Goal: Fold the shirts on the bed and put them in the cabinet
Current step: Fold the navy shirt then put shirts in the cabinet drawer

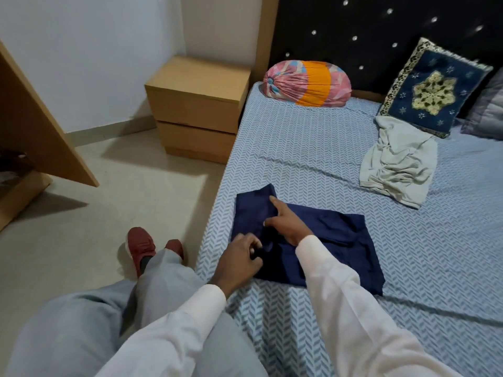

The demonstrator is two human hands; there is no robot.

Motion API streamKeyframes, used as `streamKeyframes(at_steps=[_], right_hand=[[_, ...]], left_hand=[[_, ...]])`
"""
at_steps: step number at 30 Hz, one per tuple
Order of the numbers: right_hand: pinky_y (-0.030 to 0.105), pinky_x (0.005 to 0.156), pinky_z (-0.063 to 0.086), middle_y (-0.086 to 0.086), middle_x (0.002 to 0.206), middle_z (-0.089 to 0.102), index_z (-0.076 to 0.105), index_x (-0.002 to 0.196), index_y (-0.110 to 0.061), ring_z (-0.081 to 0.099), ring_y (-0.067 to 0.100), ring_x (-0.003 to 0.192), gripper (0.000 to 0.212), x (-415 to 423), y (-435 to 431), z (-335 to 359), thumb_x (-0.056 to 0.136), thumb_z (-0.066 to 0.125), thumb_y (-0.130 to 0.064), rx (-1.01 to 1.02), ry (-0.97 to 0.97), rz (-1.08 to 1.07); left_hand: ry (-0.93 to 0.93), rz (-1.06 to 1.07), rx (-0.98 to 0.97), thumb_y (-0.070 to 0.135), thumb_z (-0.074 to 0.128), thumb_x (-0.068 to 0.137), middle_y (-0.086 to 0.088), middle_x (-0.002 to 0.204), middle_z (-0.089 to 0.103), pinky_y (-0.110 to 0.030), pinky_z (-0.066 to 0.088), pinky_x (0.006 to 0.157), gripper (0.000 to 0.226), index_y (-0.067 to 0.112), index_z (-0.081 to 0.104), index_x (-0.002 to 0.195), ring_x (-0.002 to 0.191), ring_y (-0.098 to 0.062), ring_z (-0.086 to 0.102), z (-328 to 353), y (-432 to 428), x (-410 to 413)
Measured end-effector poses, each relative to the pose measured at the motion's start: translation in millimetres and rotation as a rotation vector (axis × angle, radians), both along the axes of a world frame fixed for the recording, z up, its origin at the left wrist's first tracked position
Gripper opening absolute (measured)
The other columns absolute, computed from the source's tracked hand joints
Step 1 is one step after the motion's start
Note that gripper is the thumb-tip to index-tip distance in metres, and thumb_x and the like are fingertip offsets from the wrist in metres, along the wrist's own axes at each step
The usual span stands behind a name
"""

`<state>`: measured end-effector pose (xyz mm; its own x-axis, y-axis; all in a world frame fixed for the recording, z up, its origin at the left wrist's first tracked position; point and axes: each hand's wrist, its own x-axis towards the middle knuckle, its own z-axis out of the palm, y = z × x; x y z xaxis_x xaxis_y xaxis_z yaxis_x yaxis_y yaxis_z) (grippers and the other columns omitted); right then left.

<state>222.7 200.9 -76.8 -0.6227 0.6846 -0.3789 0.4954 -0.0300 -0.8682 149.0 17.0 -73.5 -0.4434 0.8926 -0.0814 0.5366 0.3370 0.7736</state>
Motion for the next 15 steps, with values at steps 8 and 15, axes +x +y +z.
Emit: streamKeyframes(at_steps=[8,15], right_hand=[[0.038,0.11,0.045,0.007,0.152,0.044,0.033,0.155,-0.016,0.052,0.023,0.131,0.085,100,55,-6,0.076,0.058,0.006,-0.115,0.125,-0.28],[0.027,0.082,0.051,0.007,0.144,0.05,0.032,0.155,-0.015,0.06,0.017,0.094,0.079,175,81,-10,0.082,0.053,0.007,-0.139,0.098,-0.463]], left_hand=[[0.381,-0.121,-0.163,0.047,0.068,0.077,0.0,0.125,0.032,-0.036,0.051,0.078,0.081,0.026,0.033,0.146,0.111,-0.025,0.051,-32,19,20],[0.41,-0.254,-0.155,0.061,0.061,0.08,0.003,0.115,0.042,-0.035,0.051,0.068,0.054,0.029,0.045,0.121,0.1,-0.019,0.053,-33,39,53]])
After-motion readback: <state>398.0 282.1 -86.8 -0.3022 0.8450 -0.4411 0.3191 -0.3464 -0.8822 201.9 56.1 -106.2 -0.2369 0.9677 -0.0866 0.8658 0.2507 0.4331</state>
